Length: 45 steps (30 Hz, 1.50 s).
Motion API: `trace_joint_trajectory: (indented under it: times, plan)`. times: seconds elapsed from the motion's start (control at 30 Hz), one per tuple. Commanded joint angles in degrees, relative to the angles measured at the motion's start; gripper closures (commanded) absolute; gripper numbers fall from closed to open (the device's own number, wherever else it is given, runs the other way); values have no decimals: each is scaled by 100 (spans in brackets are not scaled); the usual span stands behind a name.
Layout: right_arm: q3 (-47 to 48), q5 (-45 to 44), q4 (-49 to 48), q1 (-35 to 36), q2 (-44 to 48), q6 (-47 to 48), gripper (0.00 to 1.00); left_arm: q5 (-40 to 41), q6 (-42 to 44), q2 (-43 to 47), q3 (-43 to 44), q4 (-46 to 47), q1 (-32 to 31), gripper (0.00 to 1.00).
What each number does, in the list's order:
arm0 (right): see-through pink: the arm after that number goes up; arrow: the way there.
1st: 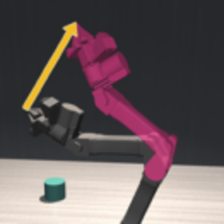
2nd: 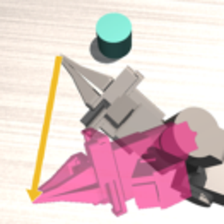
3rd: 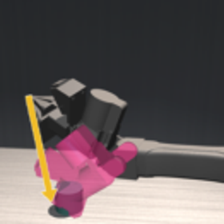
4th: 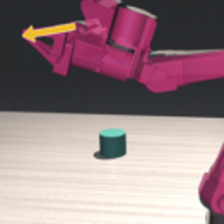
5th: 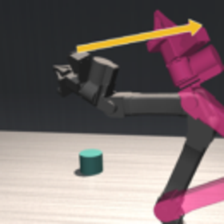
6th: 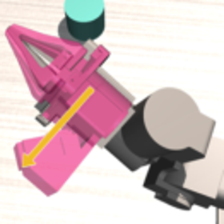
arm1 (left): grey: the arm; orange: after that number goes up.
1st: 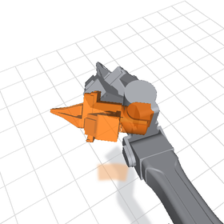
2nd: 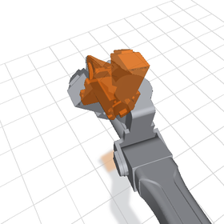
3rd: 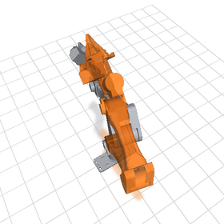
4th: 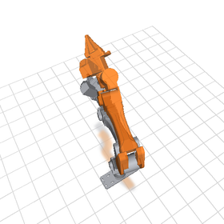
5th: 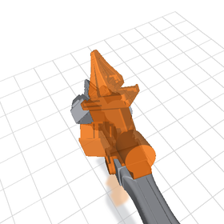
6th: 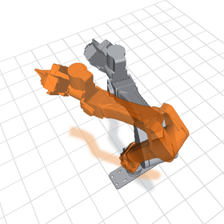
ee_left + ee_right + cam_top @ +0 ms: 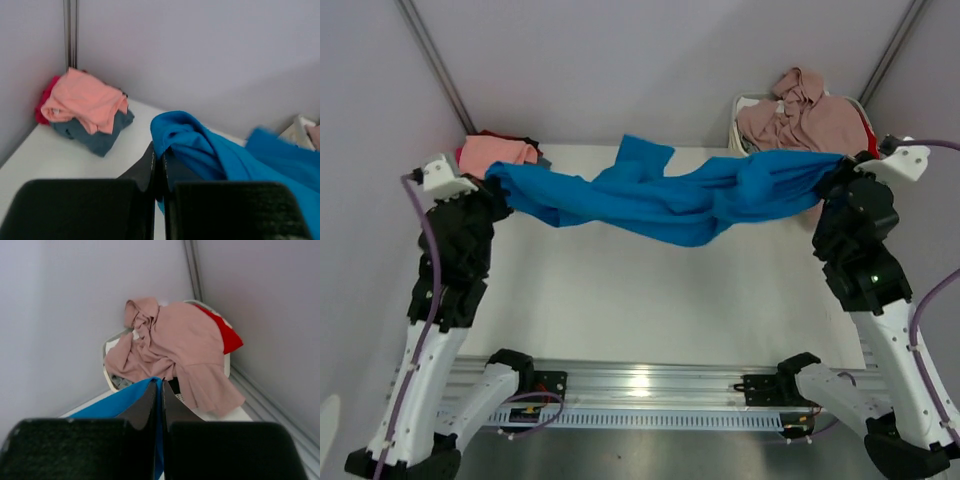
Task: Fold and stack the t-shirts
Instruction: Flatten out the tshirt
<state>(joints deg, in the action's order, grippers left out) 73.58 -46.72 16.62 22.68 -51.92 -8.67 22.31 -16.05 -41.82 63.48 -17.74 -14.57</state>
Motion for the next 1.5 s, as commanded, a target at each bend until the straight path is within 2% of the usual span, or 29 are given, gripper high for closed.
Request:
trace_joint_trajectory:
  times: [0.0,0.1,0.23,0.7,0.8,0.83,0.9,1.0,1.2,1.3,1.47]
  plan:
    - [-115,-154,1098,-44,-741,-802,100,-41,-864,-662,-352,-1058,191,100]
    - [-423,-187,712,-79,-495,-506,100,107,-751,-214,-608,-706,191,99]
    - [-406,-216,931,-158,-521,-566,100,116,-680,-212,-592,-995,191,100]
    - [-450,181,1203,-158,-793,-865,99,-814,-917,192,-1109,-767,182,100]
    - [-476,277,1194,-158,-828,-909,83,-1261,-926,245,-1224,-609,182,99]
    - [-476,312,1194,-158,-863,-917,69,-1420,-917,245,-1277,-547,182,100]
    - [-485,330,1186,-158,-890,-953,62,-1737,-926,254,-1365,-363,174,100]
    - [-476,575,1142,-158,-986,-927,43,-2133,-1040,280,-1575,-187,121,100]
    - [-327,1928,1221,-62,-1408,-944,26,-2406,-1084,298,-1769,-46,42,100]
    - [-230,2910,1308,122,-1706,-926,24,-2468,-1066,280,-1778,-28,33,100]
    - [-134,3493,1344,614,-2277,-1093,24,-2625,-1110,254,-1839,77,-11,99]
